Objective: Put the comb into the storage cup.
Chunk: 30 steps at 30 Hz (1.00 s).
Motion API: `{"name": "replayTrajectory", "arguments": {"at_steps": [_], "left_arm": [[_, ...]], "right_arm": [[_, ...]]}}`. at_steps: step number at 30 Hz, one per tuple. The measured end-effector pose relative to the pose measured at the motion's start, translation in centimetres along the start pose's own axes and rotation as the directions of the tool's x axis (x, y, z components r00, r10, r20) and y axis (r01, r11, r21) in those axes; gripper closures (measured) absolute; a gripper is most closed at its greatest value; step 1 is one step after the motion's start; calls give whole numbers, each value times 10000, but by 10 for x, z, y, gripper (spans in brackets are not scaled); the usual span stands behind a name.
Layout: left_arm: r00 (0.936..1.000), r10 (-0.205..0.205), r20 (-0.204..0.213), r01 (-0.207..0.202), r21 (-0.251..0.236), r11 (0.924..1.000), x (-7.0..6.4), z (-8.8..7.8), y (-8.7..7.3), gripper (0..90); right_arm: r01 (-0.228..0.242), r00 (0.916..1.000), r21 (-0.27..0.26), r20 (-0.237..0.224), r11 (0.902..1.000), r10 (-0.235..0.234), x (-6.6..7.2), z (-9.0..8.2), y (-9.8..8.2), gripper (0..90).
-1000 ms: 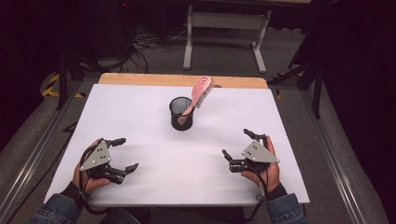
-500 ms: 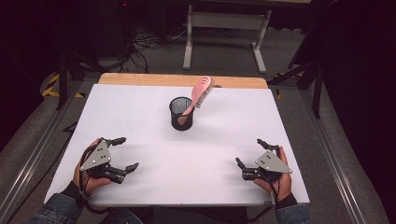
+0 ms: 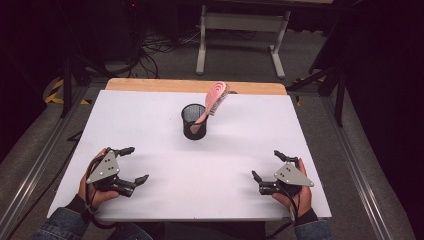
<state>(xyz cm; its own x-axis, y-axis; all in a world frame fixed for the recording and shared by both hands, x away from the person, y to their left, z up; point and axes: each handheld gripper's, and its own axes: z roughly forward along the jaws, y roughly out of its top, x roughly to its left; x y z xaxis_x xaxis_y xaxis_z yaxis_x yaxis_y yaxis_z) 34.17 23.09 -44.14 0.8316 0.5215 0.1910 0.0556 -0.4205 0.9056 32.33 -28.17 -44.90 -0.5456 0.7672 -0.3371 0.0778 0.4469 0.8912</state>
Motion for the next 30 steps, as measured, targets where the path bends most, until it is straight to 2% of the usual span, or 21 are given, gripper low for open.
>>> {"name": "replayTrajectory", "arguments": {"at_steps": [7,30], "left_arm": [[10000,-17,76,17,-65,10000,0,-2,0,45],[10000,-86,22,86,-81,9999,1,-1,0,45]], "right_arm": [[-51,9999,-104,159,9999,53,1,-1,2,40],[-132,9999,-154,109,9998,134,0,-1,3,40]]}}
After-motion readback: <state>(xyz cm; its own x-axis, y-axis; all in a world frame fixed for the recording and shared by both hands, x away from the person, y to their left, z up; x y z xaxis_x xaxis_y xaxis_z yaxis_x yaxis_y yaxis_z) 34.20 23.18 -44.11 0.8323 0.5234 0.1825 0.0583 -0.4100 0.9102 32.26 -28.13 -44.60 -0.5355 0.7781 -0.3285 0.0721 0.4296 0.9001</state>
